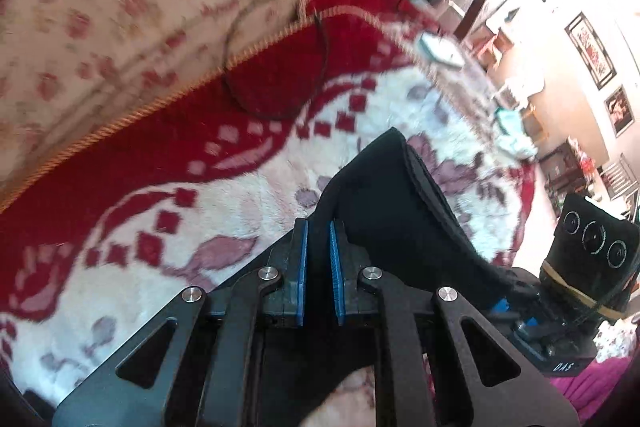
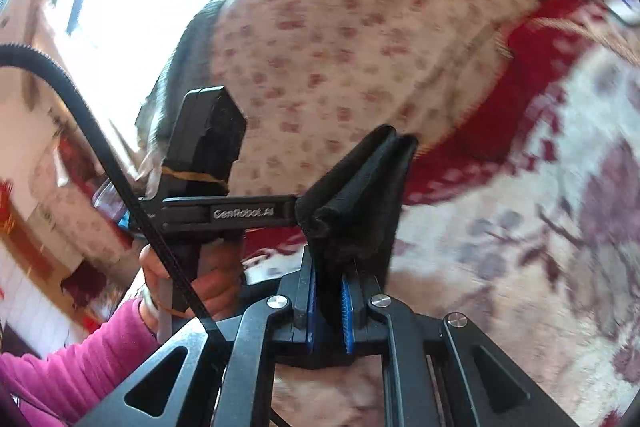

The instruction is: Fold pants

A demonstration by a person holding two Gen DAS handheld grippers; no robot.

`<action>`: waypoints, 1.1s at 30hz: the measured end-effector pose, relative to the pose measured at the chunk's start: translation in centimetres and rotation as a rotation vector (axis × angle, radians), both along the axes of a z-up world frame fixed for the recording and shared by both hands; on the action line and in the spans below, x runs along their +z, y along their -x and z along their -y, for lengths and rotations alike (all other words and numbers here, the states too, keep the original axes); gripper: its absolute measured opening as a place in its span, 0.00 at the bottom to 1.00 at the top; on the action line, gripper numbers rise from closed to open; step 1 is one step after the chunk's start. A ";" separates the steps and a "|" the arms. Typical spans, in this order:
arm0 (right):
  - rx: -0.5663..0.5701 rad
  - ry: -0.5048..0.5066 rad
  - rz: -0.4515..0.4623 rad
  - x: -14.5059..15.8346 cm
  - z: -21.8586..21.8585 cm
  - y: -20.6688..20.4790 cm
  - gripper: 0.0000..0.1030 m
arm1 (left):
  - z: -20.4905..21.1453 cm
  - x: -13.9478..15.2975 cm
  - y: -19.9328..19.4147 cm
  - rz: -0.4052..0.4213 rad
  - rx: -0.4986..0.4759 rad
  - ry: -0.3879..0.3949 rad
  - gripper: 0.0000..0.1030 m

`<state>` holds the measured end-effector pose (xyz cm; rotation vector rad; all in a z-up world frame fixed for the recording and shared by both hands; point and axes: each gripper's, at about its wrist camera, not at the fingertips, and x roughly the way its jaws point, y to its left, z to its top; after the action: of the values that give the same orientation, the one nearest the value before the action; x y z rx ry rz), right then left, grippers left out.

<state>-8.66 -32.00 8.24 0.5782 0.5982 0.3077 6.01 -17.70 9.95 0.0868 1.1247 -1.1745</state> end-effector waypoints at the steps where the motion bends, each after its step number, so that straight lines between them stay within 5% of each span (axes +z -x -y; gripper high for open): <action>1: 0.025 0.013 0.013 0.7 -1.1 -0.2 0.09 | -0.9 0.6 0.1 0.003 0.014 0.012 0.09; 10: 0.281 0.091 0.032 2.1 -12.1 -2.3 0.09 | -14.1 1.0 -0.3 0.004 0.216 0.058 0.09; 19: 0.503 0.136 -0.186 -6.8 -22.8 -8.4 0.16 | -27.6 -6.0 -1.9 -0.086 0.589 -0.043 0.09; 21: 0.524 0.092 -0.232 -8.3 -23.3 -9.4 0.20 | -29.5 -6.5 -1.5 -0.109 0.637 -0.034 0.09; 25: 0.547 -0.031 -0.180 -6.4 -21.7 -8.5 0.44 | -30.2 -5.2 0.2 -0.043 0.654 -0.038 0.11; 28: 0.488 -0.001 -0.136 -4.4 -19.5 -6.9 0.44 | -29.4 -4.2 1.5 -0.015 0.650 -0.026 0.26; 33: 0.284 0.118 -0.124 -2.7 -14.2 -5.3 0.44 | -27.5 -3.7 3.6 0.007 0.633 -0.021 0.29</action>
<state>-3.41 -17.82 5.51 0.4001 0.8154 0.5024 2.42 9.82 6.28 -0.2357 1.0495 -0.5957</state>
